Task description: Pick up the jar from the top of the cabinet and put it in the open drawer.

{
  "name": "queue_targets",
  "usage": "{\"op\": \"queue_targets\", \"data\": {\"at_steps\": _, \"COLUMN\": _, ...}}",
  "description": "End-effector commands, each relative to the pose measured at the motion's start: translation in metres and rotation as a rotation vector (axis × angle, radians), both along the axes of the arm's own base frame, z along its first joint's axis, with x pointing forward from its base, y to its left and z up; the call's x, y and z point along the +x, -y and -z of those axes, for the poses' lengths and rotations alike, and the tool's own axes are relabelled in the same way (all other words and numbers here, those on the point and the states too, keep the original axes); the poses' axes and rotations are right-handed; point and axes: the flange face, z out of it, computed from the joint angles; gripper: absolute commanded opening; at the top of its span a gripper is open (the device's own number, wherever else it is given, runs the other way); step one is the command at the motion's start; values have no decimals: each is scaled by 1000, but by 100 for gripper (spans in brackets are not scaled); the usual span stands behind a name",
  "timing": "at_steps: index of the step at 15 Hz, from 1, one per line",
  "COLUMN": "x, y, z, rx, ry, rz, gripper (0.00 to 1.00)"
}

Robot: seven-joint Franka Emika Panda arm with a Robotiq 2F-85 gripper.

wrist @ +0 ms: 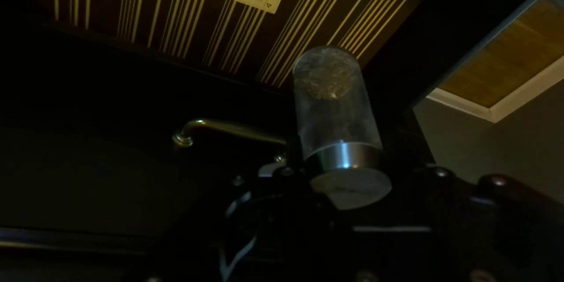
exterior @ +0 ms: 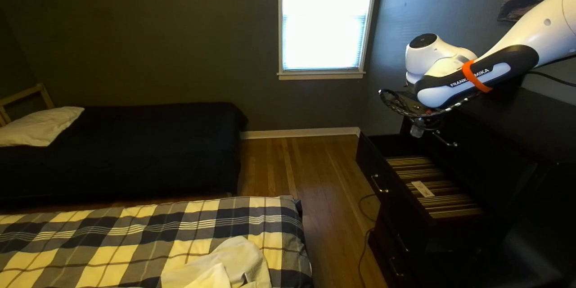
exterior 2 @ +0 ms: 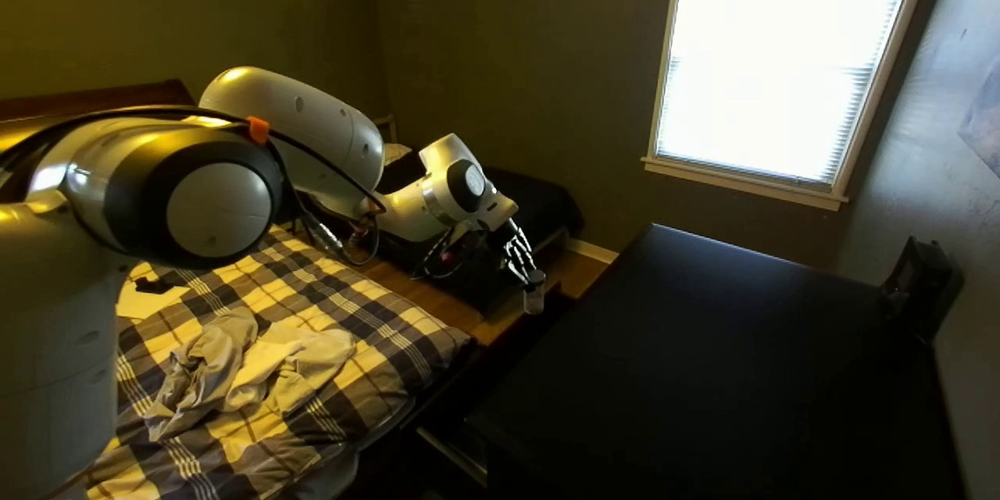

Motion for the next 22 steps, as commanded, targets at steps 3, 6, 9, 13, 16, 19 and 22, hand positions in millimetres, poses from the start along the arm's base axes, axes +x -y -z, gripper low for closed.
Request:
{"op": "queue_targets", "data": {"at_steps": 3, "x": 19, "y": -1, "z": 59, "rx": -28, "ry": -56, "rz": 14, "gripper": 25}}
{"op": "queue_targets", "data": {"at_steps": 6, "x": 33, "y": 1, "z": 93, "rx": -46, "ry": -72, "rz": 38, "gripper": 25}}
{"op": "queue_targets", "data": {"at_steps": 9, "x": 47, "y": 6, "z": 124, "rx": -45, "ry": -97, "rz": 29, "gripper": 25}}
{"op": "queue_targets", "data": {"at_steps": 13, "x": 65, "y": 13, "z": 160, "rx": -47, "ry": -118, "rz": 17, "gripper": 25}}
{"op": "queue_targets", "data": {"at_steps": 16, "x": 73, "y": 17, "z": 177, "rx": -12, "ry": -151, "rz": 19, "gripper": 25}}
{"op": "queue_targets", "data": {"at_steps": 19, "x": 80, "y": 22, "z": 184, "rx": 42, "ry": -186, "rz": 35, "gripper": 25}}
{"op": "queue_targets", "data": {"at_steps": 22, "x": 87, "y": 27, "z": 185, "rx": 77, "ry": -194, "rz": 47, "gripper": 25}}
